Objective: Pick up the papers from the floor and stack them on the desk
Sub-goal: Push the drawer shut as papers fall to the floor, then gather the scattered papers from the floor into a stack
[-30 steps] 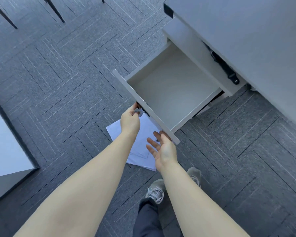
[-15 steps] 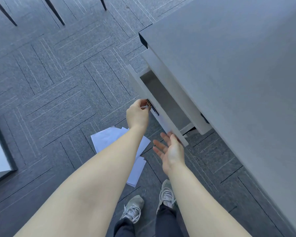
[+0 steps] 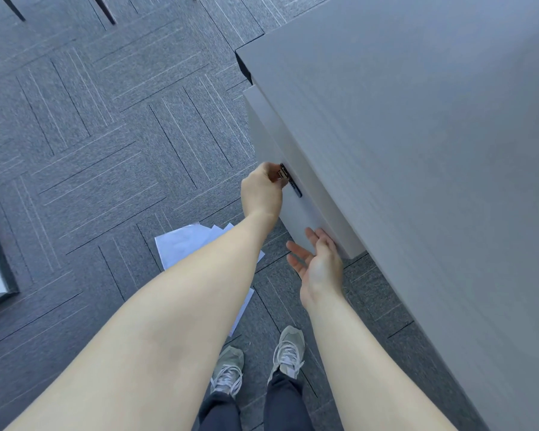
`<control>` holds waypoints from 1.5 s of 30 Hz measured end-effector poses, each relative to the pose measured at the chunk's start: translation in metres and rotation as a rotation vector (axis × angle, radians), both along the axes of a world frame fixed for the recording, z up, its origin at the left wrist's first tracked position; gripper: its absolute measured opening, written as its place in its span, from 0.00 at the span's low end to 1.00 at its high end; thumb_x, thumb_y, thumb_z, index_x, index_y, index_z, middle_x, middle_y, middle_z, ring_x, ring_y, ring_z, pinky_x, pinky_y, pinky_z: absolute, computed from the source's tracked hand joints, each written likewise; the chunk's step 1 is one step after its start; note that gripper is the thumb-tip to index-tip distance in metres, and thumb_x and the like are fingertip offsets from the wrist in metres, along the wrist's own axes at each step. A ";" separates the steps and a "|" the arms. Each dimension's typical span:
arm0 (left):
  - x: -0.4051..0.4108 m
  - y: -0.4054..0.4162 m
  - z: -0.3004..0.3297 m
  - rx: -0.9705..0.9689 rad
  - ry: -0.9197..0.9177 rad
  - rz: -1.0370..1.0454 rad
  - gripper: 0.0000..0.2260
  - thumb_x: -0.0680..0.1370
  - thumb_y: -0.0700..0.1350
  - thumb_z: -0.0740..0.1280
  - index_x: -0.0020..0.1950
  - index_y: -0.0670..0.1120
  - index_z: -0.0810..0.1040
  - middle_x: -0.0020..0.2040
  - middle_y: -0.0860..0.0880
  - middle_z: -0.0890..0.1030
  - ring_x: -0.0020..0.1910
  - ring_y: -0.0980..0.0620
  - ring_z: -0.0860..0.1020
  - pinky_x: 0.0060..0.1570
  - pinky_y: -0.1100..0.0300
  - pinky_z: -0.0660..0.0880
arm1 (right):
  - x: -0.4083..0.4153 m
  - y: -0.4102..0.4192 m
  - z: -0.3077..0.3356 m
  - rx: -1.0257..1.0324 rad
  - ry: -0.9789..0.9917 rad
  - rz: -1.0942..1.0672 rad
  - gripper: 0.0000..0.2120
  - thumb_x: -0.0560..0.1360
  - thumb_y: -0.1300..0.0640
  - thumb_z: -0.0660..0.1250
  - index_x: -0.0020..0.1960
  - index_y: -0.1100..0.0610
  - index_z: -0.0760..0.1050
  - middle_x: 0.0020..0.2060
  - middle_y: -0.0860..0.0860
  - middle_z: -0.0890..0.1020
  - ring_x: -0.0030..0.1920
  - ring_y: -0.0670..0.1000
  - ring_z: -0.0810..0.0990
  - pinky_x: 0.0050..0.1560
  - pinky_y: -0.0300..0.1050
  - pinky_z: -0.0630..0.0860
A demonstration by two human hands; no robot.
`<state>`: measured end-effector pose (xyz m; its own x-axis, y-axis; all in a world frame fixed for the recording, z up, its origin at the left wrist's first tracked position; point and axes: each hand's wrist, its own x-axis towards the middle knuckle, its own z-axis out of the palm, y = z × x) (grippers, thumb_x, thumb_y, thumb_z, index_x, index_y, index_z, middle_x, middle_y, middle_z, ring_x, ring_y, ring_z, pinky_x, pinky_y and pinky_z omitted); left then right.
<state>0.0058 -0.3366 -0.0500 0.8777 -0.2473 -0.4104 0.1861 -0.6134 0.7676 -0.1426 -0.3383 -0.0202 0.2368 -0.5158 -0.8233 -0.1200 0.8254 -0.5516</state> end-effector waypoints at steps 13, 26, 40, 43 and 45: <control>0.004 0.005 -0.004 0.169 -0.172 -0.275 0.13 0.80 0.47 0.60 0.55 0.42 0.81 0.49 0.37 0.83 0.49 0.39 0.79 0.44 0.54 0.71 | -0.008 0.000 -0.004 -0.091 0.007 0.143 0.16 0.82 0.56 0.53 0.68 0.50 0.69 0.58 0.50 0.81 0.39 0.53 0.81 0.36 0.45 0.76; -0.019 0.266 -0.103 0.343 0.287 -0.151 0.14 0.80 0.48 0.57 0.50 0.41 0.78 0.50 0.42 0.82 0.51 0.42 0.78 0.43 0.56 0.64 | 0.012 0.127 -0.091 0.017 0.247 0.570 0.13 0.81 0.55 0.57 0.63 0.56 0.72 0.46 0.54 0.81 0.37 0.53 0.79 0.36 0.46 0.76; 0.068 0.417 -0.464 0.518 0.271 -0.133 0.23 0.78 0.47 0.63 0.72 0.41 0.67 0.72 0.41 0.69 0.68 0.41 0.70 0.65 0.50 0.70 | 0.044 0.247 -0.489 0.027 0.608 0.585 0.20 0.72 0.53 0.67 0.61 0.61 0.71 0.48 0.59 0.78 0.54 0.65 0.78 0.54 0.60 0.79; 0.080 0.404 -0.524 0.518 0.195 -0.120 0.30 0.74 0.53 0.69 0.72 0.41 0.67 0.70 0.42 0.68 0.69 0.41 0.68 0.65 0.48 0.69 | 0.051 0.249 -0.547 -0.127 0.729 0.386 0.23 0.67 0.52 0.70 0.56 0.65 0.73 0.45 0.57 0.75 0.46 0.61 0.77 0.45 0.52 0.73; 0.079 0.396 -0.548 0.520 0.149 -0.044 0.29 0.71 0.55 0.72 0.67 0.42 0.70 0.66 0.44 0.73 0.66 0.42 0.71 0.61 0.49 0.71 | 0.056 0.250 -0.571 -0.177 0.795 0.288 0.24 0.70 0.54 0.70 0.61 0.66 0.72 0.49 0.60 0.78 0.52 0.62 0.79 0.40 0.49 0.68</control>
<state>0.0852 0.0594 -0.5978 0.7939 -0.0134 -0.6080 0.2355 -0.9149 0.3277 -0.0871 -0.0883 -0.5910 -0.2342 -0.6603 -0.7135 -0.7163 0.6134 -0.3326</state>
